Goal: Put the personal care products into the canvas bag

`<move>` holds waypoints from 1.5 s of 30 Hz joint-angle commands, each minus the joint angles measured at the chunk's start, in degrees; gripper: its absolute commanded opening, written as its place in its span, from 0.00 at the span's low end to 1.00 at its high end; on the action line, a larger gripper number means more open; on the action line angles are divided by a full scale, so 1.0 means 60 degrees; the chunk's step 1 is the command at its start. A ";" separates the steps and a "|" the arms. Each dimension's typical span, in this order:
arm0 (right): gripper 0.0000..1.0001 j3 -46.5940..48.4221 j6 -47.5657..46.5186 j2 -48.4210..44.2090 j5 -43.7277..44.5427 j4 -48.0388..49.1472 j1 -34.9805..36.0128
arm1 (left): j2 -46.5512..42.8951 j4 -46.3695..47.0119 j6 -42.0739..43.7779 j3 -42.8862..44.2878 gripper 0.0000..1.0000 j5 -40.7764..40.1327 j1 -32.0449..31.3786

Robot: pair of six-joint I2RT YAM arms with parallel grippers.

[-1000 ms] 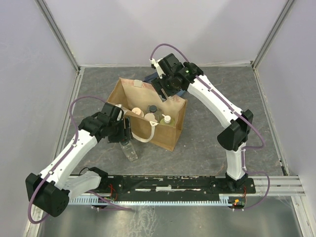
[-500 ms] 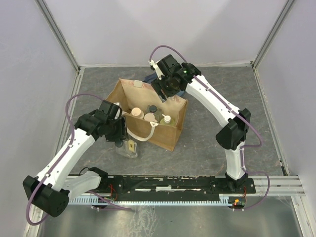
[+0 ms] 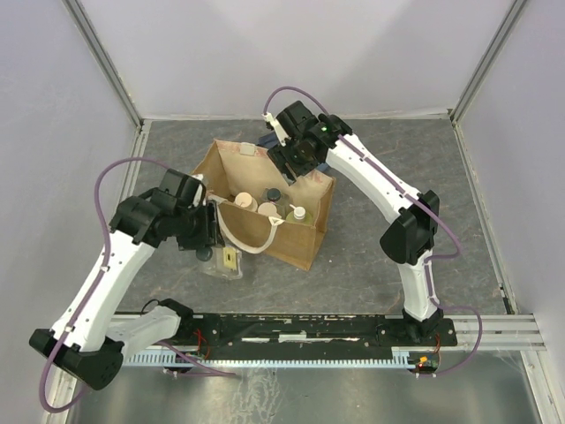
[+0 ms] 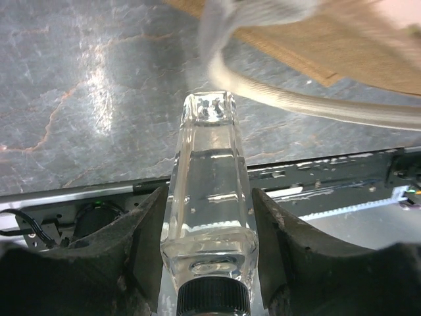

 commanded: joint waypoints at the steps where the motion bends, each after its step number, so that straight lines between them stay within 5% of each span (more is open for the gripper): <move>1: 0.81 0.0503 -0.0170 0.0000 0.0123 0.0011 -0.0065 | 0.0166 -0.0448 0.0498 0.2154 0.03 0.1128 -0.0048; 19: 0.81 0.0750 -0.0209 0.0238 0.0252 -0.0062 -0.0106 | 0.1910 -0.0844 0.1562 0.6621 0.03 0.3757 -0.0047; 34: 0.81 0.0894 -0.0215 0.0265 0.0280 -0.0232 -0.0254 | 0.4843 -0.1645 0.2224 1.0862 0.03 0.3379 -0.0052; 39: 0.81 0.0726 -0.0244 0.0226 0.0263 -0.0215 -0.0283 | 0.4834 -0.1680 0.2104 1.0979 0.03 0.3591 -0.0047; 45: 0.81 0.0693 -0.0341 0.0239 0.0122 -0.0179 -0.0308 | 0.4834 -0.1604 0.2297 1.0543 0.03 0.2330 -0.0052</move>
